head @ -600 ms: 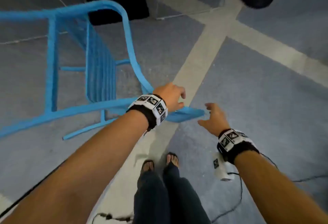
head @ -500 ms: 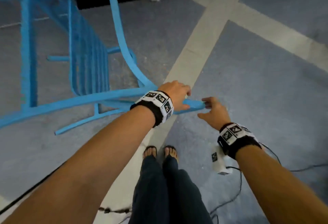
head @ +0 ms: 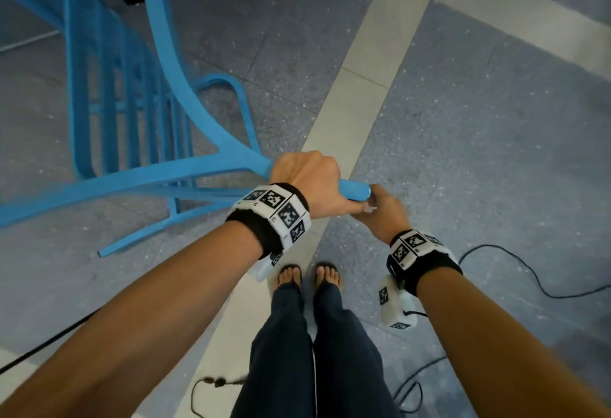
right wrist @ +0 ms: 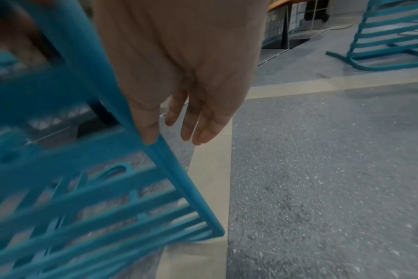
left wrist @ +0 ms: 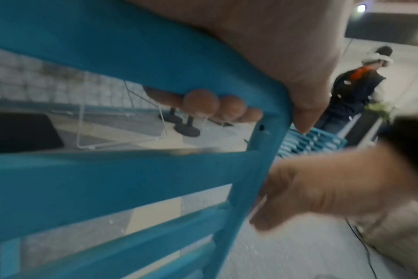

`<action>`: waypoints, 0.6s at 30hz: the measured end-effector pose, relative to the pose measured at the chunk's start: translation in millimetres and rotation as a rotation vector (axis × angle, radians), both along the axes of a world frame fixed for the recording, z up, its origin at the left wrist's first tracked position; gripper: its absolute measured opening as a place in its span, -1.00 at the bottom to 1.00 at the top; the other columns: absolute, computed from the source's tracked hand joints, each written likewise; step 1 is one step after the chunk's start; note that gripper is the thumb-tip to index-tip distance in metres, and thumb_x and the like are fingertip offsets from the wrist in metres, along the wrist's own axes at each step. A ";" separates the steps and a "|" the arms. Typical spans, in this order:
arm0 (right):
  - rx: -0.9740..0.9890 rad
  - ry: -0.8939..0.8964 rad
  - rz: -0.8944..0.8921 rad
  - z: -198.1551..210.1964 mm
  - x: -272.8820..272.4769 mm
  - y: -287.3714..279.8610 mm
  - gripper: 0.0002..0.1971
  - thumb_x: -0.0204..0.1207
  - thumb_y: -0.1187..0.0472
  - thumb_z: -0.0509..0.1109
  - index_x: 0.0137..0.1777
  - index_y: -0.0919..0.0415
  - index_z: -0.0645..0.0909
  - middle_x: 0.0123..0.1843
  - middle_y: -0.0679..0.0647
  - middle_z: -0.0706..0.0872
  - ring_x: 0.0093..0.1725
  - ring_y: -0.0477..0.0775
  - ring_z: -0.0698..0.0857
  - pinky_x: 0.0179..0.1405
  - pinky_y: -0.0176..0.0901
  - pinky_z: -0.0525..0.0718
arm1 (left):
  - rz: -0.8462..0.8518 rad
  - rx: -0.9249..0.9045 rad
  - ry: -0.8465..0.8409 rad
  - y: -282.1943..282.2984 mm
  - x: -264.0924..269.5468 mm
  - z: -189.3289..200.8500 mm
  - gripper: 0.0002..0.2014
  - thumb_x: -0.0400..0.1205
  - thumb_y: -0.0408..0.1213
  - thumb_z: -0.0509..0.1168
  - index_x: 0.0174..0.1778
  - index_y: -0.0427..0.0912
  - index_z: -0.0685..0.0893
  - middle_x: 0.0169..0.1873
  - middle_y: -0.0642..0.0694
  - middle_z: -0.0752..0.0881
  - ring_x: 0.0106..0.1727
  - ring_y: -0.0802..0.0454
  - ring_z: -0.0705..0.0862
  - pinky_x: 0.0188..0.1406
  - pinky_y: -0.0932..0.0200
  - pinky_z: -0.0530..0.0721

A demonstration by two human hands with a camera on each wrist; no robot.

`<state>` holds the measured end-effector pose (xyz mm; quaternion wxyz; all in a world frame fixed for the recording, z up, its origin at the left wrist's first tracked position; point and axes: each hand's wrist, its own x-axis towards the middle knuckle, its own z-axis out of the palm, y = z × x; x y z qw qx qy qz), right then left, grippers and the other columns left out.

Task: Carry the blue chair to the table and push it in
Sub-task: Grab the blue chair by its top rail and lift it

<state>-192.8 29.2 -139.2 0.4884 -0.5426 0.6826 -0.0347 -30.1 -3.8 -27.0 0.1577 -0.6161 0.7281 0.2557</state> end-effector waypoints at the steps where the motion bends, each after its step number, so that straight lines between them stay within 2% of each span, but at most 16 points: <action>1: 0.014 -0.003 0.032 6.3 8.2 -0.4 -0.52 0.35 0.26 0.53 0.25 0.22 0.48 0.19 0.24 0.67 0.19 0.21 0.62 0.02 -0.15 0.49 | 0.027 -0.027 -0.010 1.1 10.6 19.6 -0.41 0.23 0.47 0.19 -0.40 -0.06 0.65 -0.58 0.01 0.48 -0.35 -0.10 0.54 -0.35 0.12 0.40; 4: 0.054 -0.019 0.222 25.6 43.7 -4.1 -0.49 0.34 0.17 0.54 0.26 0.21 0.46 0.23 0.23 0.67 0.19 0.23 0.62 0.07 -0.12 0.51 | 0.081 -0.141 -0.027 7.6 49.8 79.3 -0.43 0.18 0.46 0.18 -0.48 -0.04 0.62 -0.65 0.06 0.41 -0.40 -0.09 0.53 -0.42 0.18 0.38; 6: 0.043 -0.047 0.313 34.5 67.0 -4.9 -0.56 0.38 0.09 0.51 0.20 0.25 0.51 0.15 0.26 0.71 0.11 0.26 0.66 -0.01 -0.09 0.53 | 0.120 -0.218 -0.023 14.2 79.8 116.4 -0.42 0.12 0.48 0.15 -0.59 -0.05 0.55 -0.71 0.05 0.40 -0.50 -0.04 0.50 -0.55 0.23 0.27; 8: 0.015 -0.057 0.355 43.2 79.5 -6.0 -0.62 0.42 0.01 0.47 0.08 0.29 0.61 -0.02 0.27 0.72 -0.03 0.29 0.67 -0.12 -0.04 0.56 | 0.146 -0.291 0.002 19.4 101.4 141.1 -0.43 0.10 0.48 0.16 -0.71 -0.04 0.41 -0.78 0.06 0.34 -0.64 0.10 0.38 -0.62 0.27 0.18; 10: -0.048 -0.070 0.419 57.1 94.3 -5.1 -0.65 0.42 -0.03 0.46 -0.07 0.30 0.65 -0.26 0.11 0.56 -0.22 0.23 0.60 -0.30 -0.08 0.44 | 0.146 -0.327 -0.009 28.4 121.5 169.0 -0.43 0.11 0.45 0.16 -0.74 -0.03 0.31 -0.81 0.07 0.26 -0.68 0.22 0.27 -0.64 0.30 0.14; 12: -0.073 -0.059 0.485 73.1 102.9 -4.1 -0.67 0.41 -0.05 0.46 -0.19 0.27 0.64 -0.38 -0.07 0.35 -0.32 0.14 0.51 -0.35 -0.15 0.33 | 0.096 -0.305 -0.034 39.8 131.3 192.5 -0.47 0.15 0.39 0.16 -0.68 -0.06 0.34 -0.80 0.07 0.24 -0.69 0.12 0.30 -0.63 0.30 0.17; 14: -0.126 -0.047 0.539 89.1 108.5 -7.2 -0.69 0.39 -0.06 0.47 -0.30 0.19 0.57 -0.39 -0.11 0.32 -0.34 0.13 0.49 -0.35 -0.13 0.33 | 0.022 -0.289 -0.116 48.9 136.3 212.9 -0.55 0.19 0.33 0.24 -0.53 -0.03 0.41 -0.74 0.06 0.36 -0.63 -0.02 0.41 -0.63 0.31 0.13; 16: -0.165 -0.020 0.605 106.9 112.8 -12.9 -0.70 0.38 -0.05 0.49 -0.28 0.19 0.60 -0.31 -0.07 0.43 -0.25 0.18 0.55 -0.29 -0.09 0.39 | -0.023 -0.235 -0.206 54.4 130.2 236.5 -0.63 0.19 0.22 0.36 -0.43 -0.01 0.52 -0.64 0.03 0.59 -0.60 -0.08 0.56 -0.61 0.33 0.07; 17: -0.185 -0.004 0.633 117.7 114.1 -16.8 -0.70 0.38 -0.04 0.49 -0.23 0.23 0.64 -0.23 -0.03 0.50 -0.19 0.20 0.58 -0.25 -0.08 0.42 | -0.096 -0.249 -0.267 58.6 122.6 245.3 -0.71 0.24 0.11 0.39 -0.38 -0.03 0.59 -0.55 0.00 0.68 -0.53 -0.08 0.64 -0.60 0.30 0.19; 18: -0.211 0.011 0.654 130.4 115.7 -21.0 -0.68 0.37 -0.05 0.49 -0.21 0.25 0.65 -0.22 -0.02 0.53 -0.17 0.20 0.58 -0.24 -0.06 0.44 | -0.190 -0.236 -0.314 62.6 114.8 245.3 -0.81 0.37 -0.03 0.37 -0.30 -0.08 0.64 -0.41 -0.05 0.74 -0.37 -0.10 0.70 -0.51 0.21 0.35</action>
